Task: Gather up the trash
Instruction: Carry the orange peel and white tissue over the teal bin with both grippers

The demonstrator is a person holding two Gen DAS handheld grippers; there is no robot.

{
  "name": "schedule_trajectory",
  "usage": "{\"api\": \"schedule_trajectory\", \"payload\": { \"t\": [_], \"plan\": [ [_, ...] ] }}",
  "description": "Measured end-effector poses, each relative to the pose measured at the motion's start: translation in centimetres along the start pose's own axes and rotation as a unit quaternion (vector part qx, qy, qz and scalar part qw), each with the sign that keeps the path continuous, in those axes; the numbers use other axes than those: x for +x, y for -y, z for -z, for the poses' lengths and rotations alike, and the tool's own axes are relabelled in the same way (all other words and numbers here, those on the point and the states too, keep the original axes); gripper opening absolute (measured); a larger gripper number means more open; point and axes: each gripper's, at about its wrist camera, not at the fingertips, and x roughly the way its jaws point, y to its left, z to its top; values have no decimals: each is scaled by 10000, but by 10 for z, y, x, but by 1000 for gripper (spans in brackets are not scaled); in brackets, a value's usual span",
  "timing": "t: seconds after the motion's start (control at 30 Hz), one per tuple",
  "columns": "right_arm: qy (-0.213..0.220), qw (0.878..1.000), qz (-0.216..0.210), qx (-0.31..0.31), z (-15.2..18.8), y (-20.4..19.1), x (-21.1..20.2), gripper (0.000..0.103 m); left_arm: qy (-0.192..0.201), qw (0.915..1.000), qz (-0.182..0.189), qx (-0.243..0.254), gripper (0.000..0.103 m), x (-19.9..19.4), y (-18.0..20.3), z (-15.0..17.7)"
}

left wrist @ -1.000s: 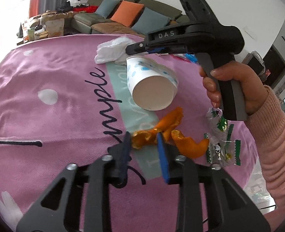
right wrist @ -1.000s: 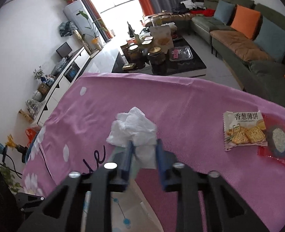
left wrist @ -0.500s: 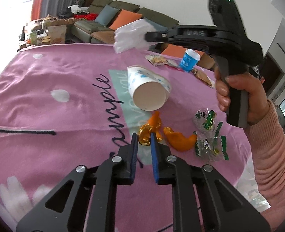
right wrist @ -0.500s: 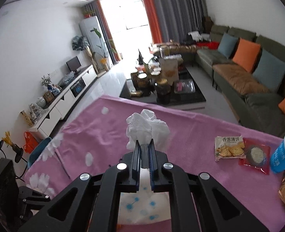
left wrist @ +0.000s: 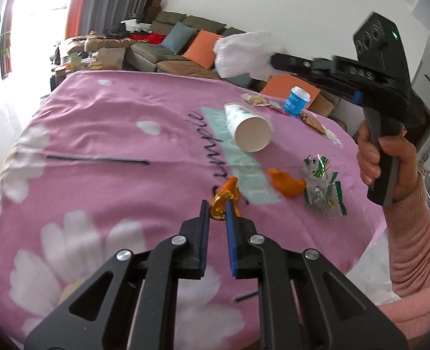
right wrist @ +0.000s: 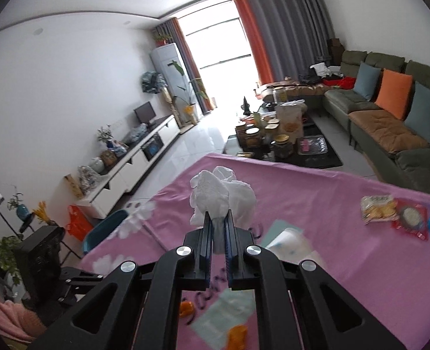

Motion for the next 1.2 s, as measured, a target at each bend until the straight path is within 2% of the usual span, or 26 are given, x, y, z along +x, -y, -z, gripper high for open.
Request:
{"api": "schedule_trajectory", "payload": {
  "t": [0.27,0.37,0.53,0.7,0.87,1.0,1.2],
  "plan": [
    [-83,9991,-354,221,25,-14,4,7,-124,9997,-178,-58,14,-6,-15,23],
    [-133,9985,-384,356,33,-14,9,7,-161,9998,-74,-110,18,-3,-19,25],
    [-227,9976,-424,498,48,-16,15,7,-111,9999,58,-100,39,1,-18,23],
    [-299,9969,-436,583,56,-19,22,7,-67,9999,144,55,42,4,-11,19],
    [-350,9962,-461,656,61,-20,25,7,-150,9994,295,134,38,11,-5,19],
    [-397,9957,-480,688,65,-21,30,7,-171,9984,517,122,15,13,-4,19],
    [-378,9953,-557,691,65,-22,29,7,-77,9986,510,65,13,10,-7,22]
  ]
}}
